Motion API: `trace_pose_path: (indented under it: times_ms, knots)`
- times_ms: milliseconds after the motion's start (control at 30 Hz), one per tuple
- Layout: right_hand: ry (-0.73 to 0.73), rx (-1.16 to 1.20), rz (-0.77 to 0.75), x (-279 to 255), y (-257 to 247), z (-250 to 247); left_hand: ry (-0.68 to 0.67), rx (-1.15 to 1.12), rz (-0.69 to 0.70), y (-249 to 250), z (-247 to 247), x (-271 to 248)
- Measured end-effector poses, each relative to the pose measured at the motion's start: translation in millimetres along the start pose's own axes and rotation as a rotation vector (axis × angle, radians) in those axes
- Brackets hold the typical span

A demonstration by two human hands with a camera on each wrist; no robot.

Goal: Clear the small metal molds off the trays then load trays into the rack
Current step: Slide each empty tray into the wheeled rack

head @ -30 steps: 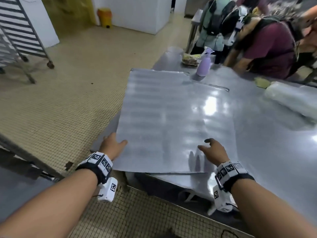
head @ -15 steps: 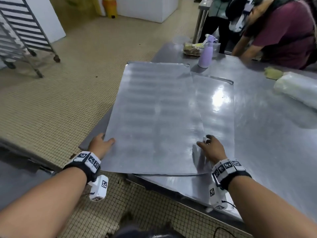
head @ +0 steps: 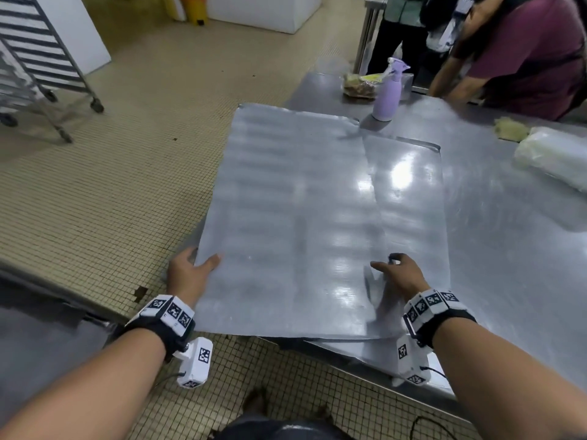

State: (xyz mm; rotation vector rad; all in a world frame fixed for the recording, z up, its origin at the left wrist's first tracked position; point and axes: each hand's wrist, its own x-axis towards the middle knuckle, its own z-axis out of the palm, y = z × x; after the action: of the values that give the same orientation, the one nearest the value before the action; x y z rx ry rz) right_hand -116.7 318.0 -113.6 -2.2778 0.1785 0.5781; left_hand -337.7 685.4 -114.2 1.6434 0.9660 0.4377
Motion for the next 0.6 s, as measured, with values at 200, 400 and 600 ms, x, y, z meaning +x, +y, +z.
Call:
trace_pose_path:
  times_ms: [200, 400, 600]
  knots:
    - [0.119, -0.132, 0.061, -3.3, -4.1, 19.1, -0.022, -0.008, 0.066, 15.8, -3.3, 11.6]
    - [0.225, -0.045, 0.042, -7.2, 8.7, 21.6, -0.095, -0.016, 0.123, 20.0, 2.5, 17.1]
    - [0.282, -0.009, 0.044, -20.1, 18.7, 6.4, -0.185, 0.091, 0.154, 41.0, 24.7, 44.2]
